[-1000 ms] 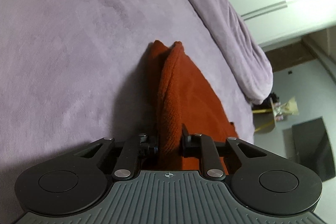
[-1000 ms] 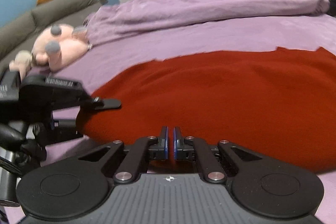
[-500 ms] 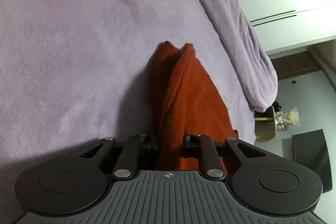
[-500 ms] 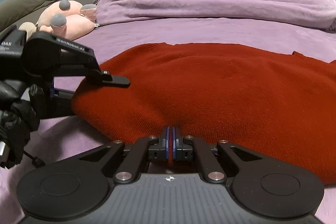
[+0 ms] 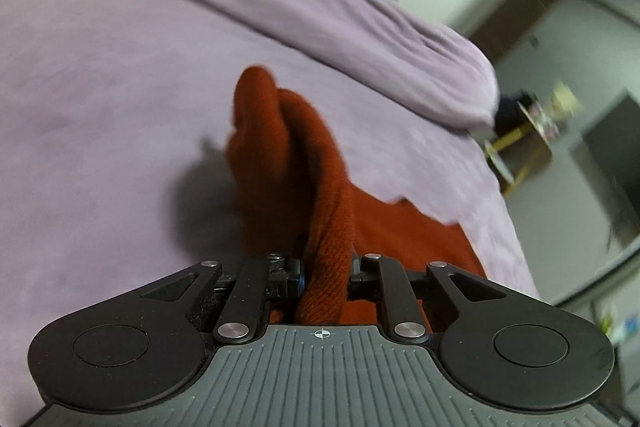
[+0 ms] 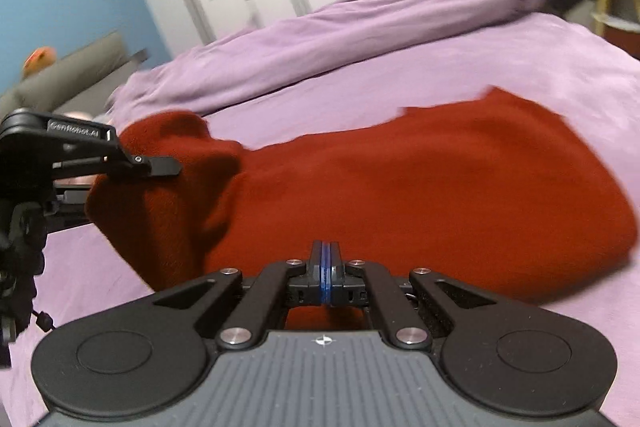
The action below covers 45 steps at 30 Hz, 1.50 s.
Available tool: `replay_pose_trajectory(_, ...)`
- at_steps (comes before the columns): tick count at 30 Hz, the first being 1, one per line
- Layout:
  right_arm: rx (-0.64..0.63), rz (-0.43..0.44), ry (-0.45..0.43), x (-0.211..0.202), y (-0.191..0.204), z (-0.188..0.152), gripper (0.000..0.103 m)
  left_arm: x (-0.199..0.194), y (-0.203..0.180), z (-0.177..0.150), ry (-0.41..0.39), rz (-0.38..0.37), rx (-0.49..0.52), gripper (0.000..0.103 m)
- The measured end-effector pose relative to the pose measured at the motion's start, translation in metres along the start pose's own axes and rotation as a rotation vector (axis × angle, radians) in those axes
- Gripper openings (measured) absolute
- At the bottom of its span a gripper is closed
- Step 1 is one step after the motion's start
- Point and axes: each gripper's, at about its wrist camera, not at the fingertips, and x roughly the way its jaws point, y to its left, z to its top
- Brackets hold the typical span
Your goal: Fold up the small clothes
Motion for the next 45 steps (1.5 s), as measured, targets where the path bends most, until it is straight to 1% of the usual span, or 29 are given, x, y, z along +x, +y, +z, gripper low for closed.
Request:
replay_pose_trajectory(3,0.04,-0.036,-0.009,-0.008,-0.021,-0.001,0.0,0.027,-0.032,-0.016,0.06,-0.018,0.057,0.017)
replay_pose_trajectory(6,0.067,-0.052,-0.003,-0.012,-0.034,-0.003,0.0,0.058,-0.05,-0.038,0.115,0.033,0.107,0.018)
replay_pose_trajectory(8,0.069,-0.054,0.003,-0.01,-0.039,-0.006,0.0,0.065,-0.056,-0.047,0.112,0.057,0.138,0.019)
replay_pose_trajectory(10,0.074,-0.057,0.022,-0.011,-0.047,-0.011,0.0,0.066,-0.062,-0.054,0.099,0.074,0.187,0.023)
replay_pose_trajectory(11,0.081,-0.058,0.036,-0.008,-0.051,-0.012,0.0,0.066,-0.065,-0.054,0.101,0.076,0.209,0.031)
replay_pose_trajectory(12,0.091,-0.058,0.044,-0.007,-0.052,-0.012,0.0,0.065,-0.069,-0.054,0.102,0.07,0.227,0.042)
replay_pose_trajectory(13,0.101,-0.055,0.047,-0.006,-0.053,-0.012,0.0,0.061,-0.072,-0.055,0.107,0.057,0.243,0.044)
replay_pose_trajectory(15,0.098,-0.053,0.035,-0.011,-0.055,-0.011,0.001,0.048,-0.077,-0.056,0.117,0.039,0.262,0.046)
replay_pose_trajectory(16,0.092,-0.055,0.031,-0.013,-0.056,-0.01,0.001,0.037,-0.078,-0.056,0.109,0.011,0.266,0.046)
replay_pose_trajectory(18,0.092,-0.056,0.025,-0.015,-0.059,-0.008,0.001,0.013,-0.081,-0.055,0.059,-0.071,0.258,0.048)
replay_pose_trajectory(19,0.098,-0.05,0.022,-0.015,-0.06,-0.004,0.003,0.003,-0.08,-0.055,0.034,-0.086,0.253,0.048)
replay_pose_trajectory(20,0.108,-0.037,0.019,-0.014,-0.06,0.001,0.004,-0.006,-0.076,-0.055,0.008,-0.078,0.251,0.048)
replay_pose_trajectory(22,0.123,-0.008,0.008,-0.012,-0.057,0.011,0.004,-0.014,-0.065,-0.052,-0.047,-0.002,0.232,0.046)
replay_pose_trajectory(23,0.128,0.011,0.001,-0.009,-0.053,0.017,0.004,-0.011,-0.057,-0.05,-0.053,0.05,0.209,0.044)
replay_pose_trajectory(24,0.13,0.035,-0.004,-0.007,-0.048,0.023,0.004,-0.005,-0.047,-0.049,-0.039,0.106,0.18,0.042)
replay_pose_trajectory(25,0.125,0.059,-0.009,-0.004,-0.041,0.029,0.004,0.0,-0.04,-0.048,-0.027,0.136,0.159,0.042)
replay_pose_trajectory(26,0.112,0.082,-0.014,-0.001,-0.033,0.034,0.004,0.005,-0.033,-0.05,-0.014,0.148,0.136,0.042)
replay_pose_trajectory(28,0.072,0.12,-0.012,0.01,-0.016,0.041,0.004,0.018,-0.024,-0.055,0.057,0.128,0.098,0.042)
replay_pose_trajectory(29,0.047,0.127,0.004,0.019,-0.008,0.042,0.004,0.022,-0.024,-0.058,0.069,0.125,0.097,0.043)
replay_pose_trajectory(31,0.017,0.104,0.073,0.04,-0.003,0.039,0.004,0.024,-0.026,-0.063,0.055,0.136,0.125,0.045)
replay_pose_trajectory(33,-0.013,0.018,0.165,0.062,-0.007,0.026,0.0,0.025,-0.03,-0.066,0.053,0.141,0.143,0.049)
replay_pose_trajectory(34,-0.023,0.014,0.159,0.064,-0.014,0.02,0.0,0.026,-0.032,-0.068,0.06,0.139,0.161,0.05)
replay_pose_trajectory(35,-0.02,0.037,0.145,0.062,-0.019,0.018,0.0,0.027,-0.034,-0.069,0.063,0.141,0.183,0.052)
replay_pose_trajectory(37,0.018,0.053,0.127,0.051,-0.027,0.023,0.0,0.027,-0.038,-0.072,0.058,0.154,0.228,0.053)
replay_pose_trajectory(38,0.038,0.059,0.1,0.045,-0.031,0.028,0.01,0.028,-0.039,-0.072,0.056,0.158,0.238,0.053)
replay_pose_trajectory(39,0.051,0.031,0.079,0.042,-0.034,0.033,0.019,0.027,-0.038,-0.07,0.055,0.162,0.235,0.054)
replay_pose_trajectory(40,0.063,0.019,0.068,0.043,-0.038,0.038,0.042,0.026,-0.036,-0.069,0.055,0.162,0.22,0.054)
replay_pose_trajectory(41,0.084,0.032,0.072,0.046,-0.043,0.043,0.054,0.026,-0.034,-0.068,0.055,0.159,0.204,0.054)
replay_pose_trajectory(45,0.211,0.143,0.181,0.077,-0.055,0.053,0.054,0.02,-0.031,-0.064,0.067,0.158,0.152,0.055)
